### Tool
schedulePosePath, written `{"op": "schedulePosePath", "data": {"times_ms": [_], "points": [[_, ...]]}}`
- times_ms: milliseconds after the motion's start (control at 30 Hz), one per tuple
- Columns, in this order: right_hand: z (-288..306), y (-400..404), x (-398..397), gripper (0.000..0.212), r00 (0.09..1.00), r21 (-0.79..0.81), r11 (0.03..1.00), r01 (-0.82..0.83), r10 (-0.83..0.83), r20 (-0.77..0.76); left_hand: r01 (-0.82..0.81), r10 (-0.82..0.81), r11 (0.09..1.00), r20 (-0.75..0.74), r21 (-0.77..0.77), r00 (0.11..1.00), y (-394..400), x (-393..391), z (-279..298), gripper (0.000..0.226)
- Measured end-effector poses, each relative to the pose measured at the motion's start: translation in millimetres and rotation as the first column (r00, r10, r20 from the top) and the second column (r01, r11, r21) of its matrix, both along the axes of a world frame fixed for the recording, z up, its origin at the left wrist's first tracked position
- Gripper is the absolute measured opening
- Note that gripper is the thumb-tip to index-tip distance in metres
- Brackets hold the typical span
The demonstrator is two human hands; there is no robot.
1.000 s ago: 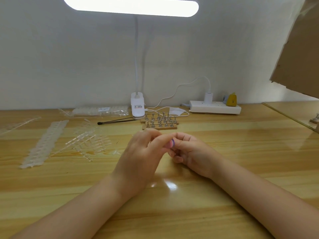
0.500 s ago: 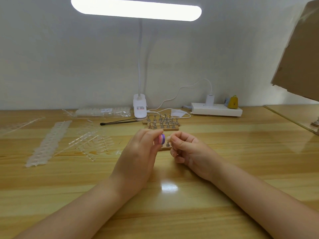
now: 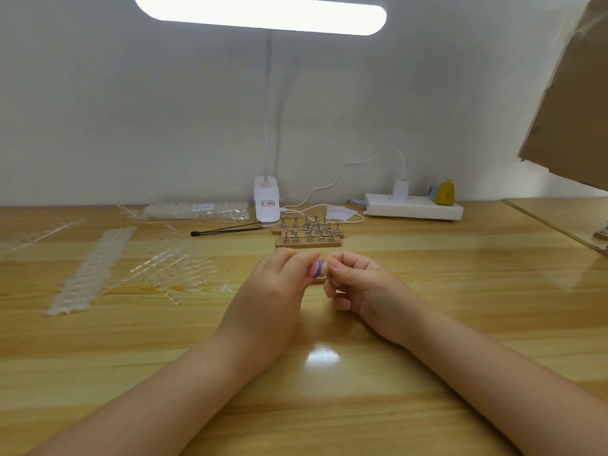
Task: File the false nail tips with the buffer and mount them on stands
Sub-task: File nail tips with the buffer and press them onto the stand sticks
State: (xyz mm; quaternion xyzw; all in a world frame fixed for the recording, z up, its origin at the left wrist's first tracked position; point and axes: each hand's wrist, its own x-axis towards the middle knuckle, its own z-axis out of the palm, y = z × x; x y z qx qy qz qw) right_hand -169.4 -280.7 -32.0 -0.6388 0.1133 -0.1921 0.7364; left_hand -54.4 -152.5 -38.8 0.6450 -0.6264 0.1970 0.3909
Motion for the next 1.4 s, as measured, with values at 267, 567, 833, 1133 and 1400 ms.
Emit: {"op": "schedulePosePath", "data": {"times_ms": [267, 567, 833, 1133, 1400], "points": [[-4, -1, 1, 0.009, 0.999, -0.030, 0.999, 0.024, -0.022, 0.035, 0.049, -0.047, 0.998, 0.045, -0.044, 0.998, 1, 1, 3, 0.031], [-2, 0, 0, 0.010, 0.999, -0.050, 0.999, 0.018, -0.016, 0.037, 0.117, -0.118, 0.993, -0.043, -0.027, 0.992, 1, 5, 1, 0.035], [-3, 0, 1, 0.015, 0.998, -0.025, 0.999, 0.042, -0.041, 0.041, 0.111, -0.111, 0.991, 0.002, -0.081, 0.994, 0, 6, 1, 0.035], [0, 3, 2, 0.014, 0.990, 0.044, 0.991, 0.123, -0.126, 0.070, 0.068, -0.061, 0.985, 0.050, -0.159, 0.997, 3, 5, 2, 0.032], [2, 9, 4, 0.013, 0.998, 0.216, 0.974, 0.066, -0.067, -0.002, -0.068, 0.082, 0.993, 0.147, -0.096, 0.986, 5, 9, 2, 0.033]]}}
